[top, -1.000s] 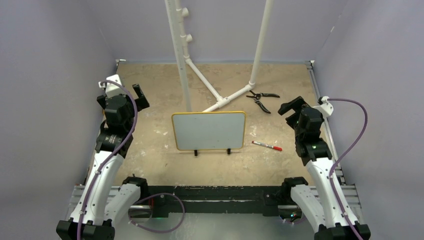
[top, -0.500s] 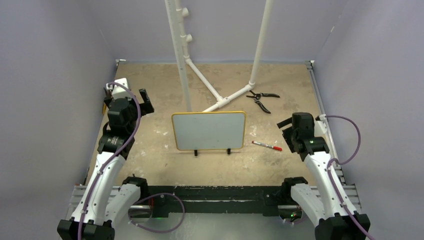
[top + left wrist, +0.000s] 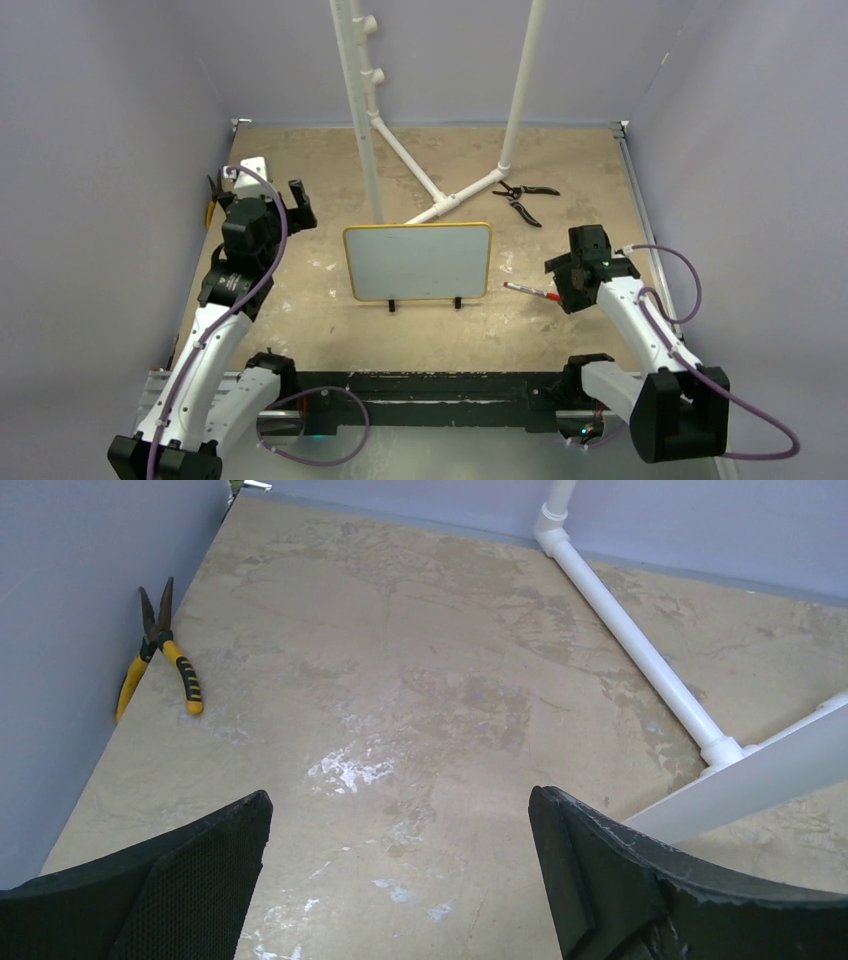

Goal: Write a sentence on the whiteboard
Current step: Open the whiteboard marker at the center of the board.

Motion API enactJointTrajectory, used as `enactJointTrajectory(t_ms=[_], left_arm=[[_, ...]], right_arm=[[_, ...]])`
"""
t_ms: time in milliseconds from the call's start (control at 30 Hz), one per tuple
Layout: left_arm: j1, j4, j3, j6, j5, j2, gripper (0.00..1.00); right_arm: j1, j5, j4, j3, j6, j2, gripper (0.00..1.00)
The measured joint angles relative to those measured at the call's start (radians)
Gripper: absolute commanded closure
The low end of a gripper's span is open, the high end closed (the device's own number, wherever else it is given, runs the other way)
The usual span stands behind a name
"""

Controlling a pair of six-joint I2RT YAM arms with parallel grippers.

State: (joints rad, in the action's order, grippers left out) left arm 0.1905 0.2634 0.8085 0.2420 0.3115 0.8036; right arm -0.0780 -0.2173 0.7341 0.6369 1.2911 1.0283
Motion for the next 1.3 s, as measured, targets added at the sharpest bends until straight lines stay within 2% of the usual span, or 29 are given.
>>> enactJointTrajectory(t_ms=[400, 600, 733, 800, 967, 1000, 1300], left_arm=[[0.042, 0.0, -0.001, -0.019, 0.034, -0.002, 0.01], [0.048, 0.0, -0.002, -0.026, 0.049, -0.007, 0.01], [0.048, 0.0, -0.002, -0.026, 0.06, -0.009, 0.01], [0.048, 0.0, -0.002, -0.027, 0.063, -0.01, 0.01], [0.048, 0.0, -0.002, -0.029, 0.07, -0.01, 0.01], [0.048, 0.0, -0.002, -0.029, 0.071, -0.01, 0.01], [0.048, -0.004, -0.003, -0.058, 0.069, -0.014, 0.01]], right_arm=[[0.001, 0.012, -0.048, -0.005, 0.031, 0.211, 0.42], [0.001, 0.009, -0.068, -0.004, 0.03, 0.251, 0.48], [0.001, 0.006, -0.08, -0.002, 0.023, 0.262, 0.6], [0.001, 0.002, -0.099, -0.001, 0.016, 0.269, 0.73], [0.001, -0.002, -0.169, 0.003, -0.026, 0.293, 0.92], [0.001, -0.005, -0.182, 0.003, -0.038, 0.295, 1.0], [0.001, -0.054, -0.234, 0.007, -0.22, 0.251, 1.0]])
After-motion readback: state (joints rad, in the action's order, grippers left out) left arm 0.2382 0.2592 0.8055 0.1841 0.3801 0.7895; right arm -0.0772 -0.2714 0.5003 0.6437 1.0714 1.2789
